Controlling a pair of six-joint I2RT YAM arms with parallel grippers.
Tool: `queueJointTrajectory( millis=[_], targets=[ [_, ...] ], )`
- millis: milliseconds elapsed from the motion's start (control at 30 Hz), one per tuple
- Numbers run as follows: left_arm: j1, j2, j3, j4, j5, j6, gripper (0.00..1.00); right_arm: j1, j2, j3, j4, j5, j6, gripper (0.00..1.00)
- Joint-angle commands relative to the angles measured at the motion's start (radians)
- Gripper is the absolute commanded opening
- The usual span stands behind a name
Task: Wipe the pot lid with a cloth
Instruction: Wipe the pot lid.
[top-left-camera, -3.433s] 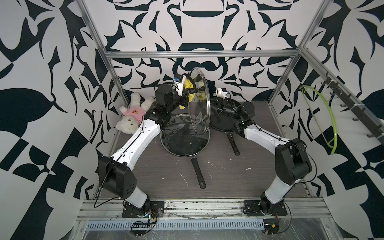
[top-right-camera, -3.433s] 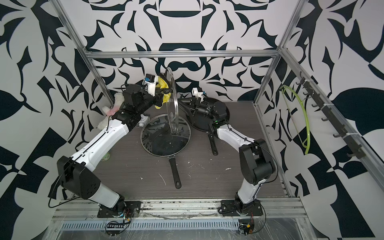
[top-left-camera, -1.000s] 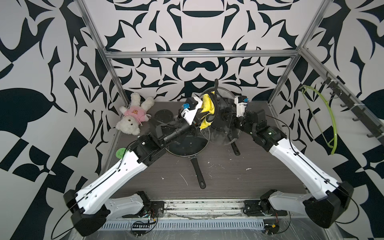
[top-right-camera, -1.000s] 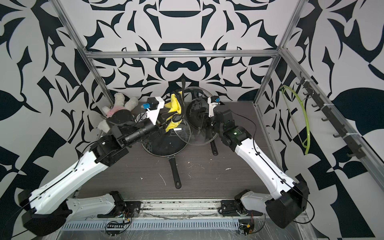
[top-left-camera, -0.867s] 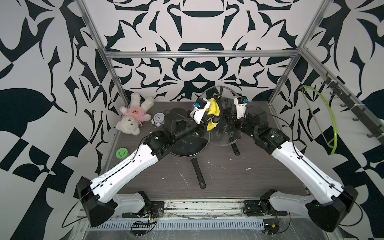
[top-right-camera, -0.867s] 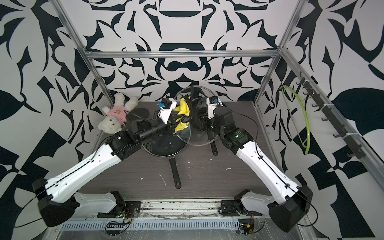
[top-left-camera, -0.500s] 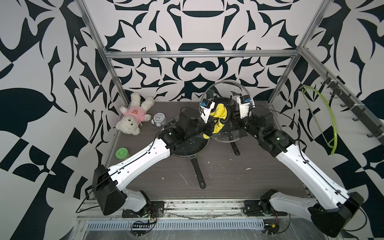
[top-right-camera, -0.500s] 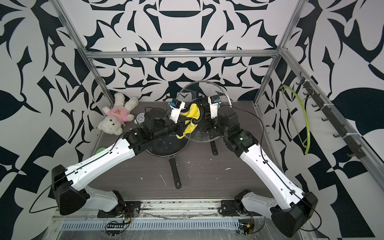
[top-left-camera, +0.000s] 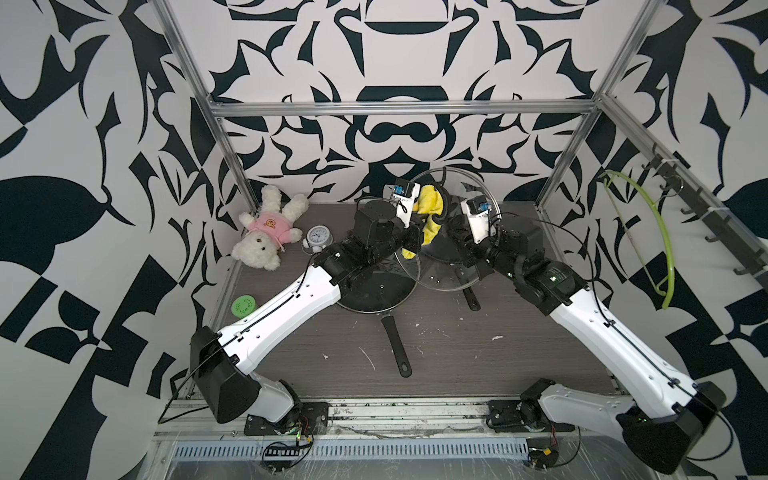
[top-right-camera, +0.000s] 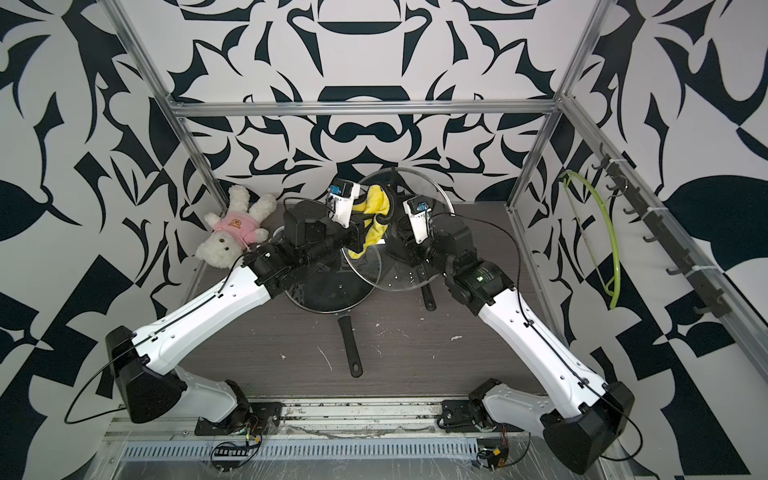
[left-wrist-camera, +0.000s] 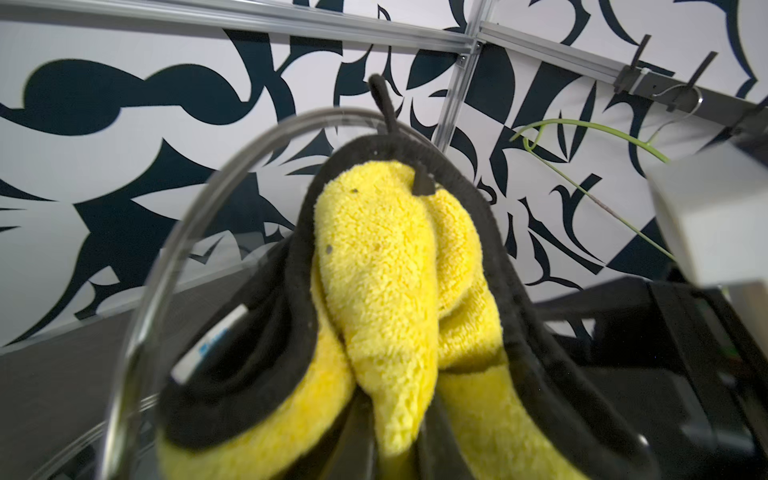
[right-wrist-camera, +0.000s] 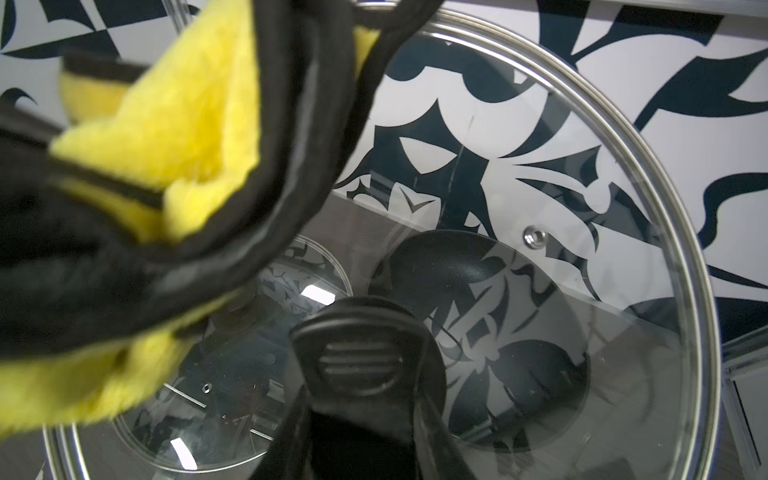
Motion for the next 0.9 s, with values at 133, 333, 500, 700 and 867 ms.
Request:
queueJointTrajectory(
  millis=[133,333,500,700,867],
  targets=[
    [0.106,0.102,0.135,-0.143,0.151,0.144,0.0,0.053,-0.065,0.032,0.227,-0.142,-0.291,0.0],
    [0.121,0.215,0.366,-0.381,0.259,0.373,0.0,0.071,-0.015,0.07,0.204,-0.15,-0.486,0.0],
    [0.121,0.342,0.592,-0.603,0.332,0.567,0.0,0.113,0.045,0.131,0.122,-0.148,-0.683,0.0],
    [0.103,0.474,0.802,-0.774,0.38,0.689,0.0,0.158,0.106,0.205,0.051,-0.128,-0.812,0.0],
    [0.059,0.515,0.849,-0.82,0.382,0.762,0.0,0.182,0.145,0.245,0.022,-0.112,-0.854,0.0]
  ],
)
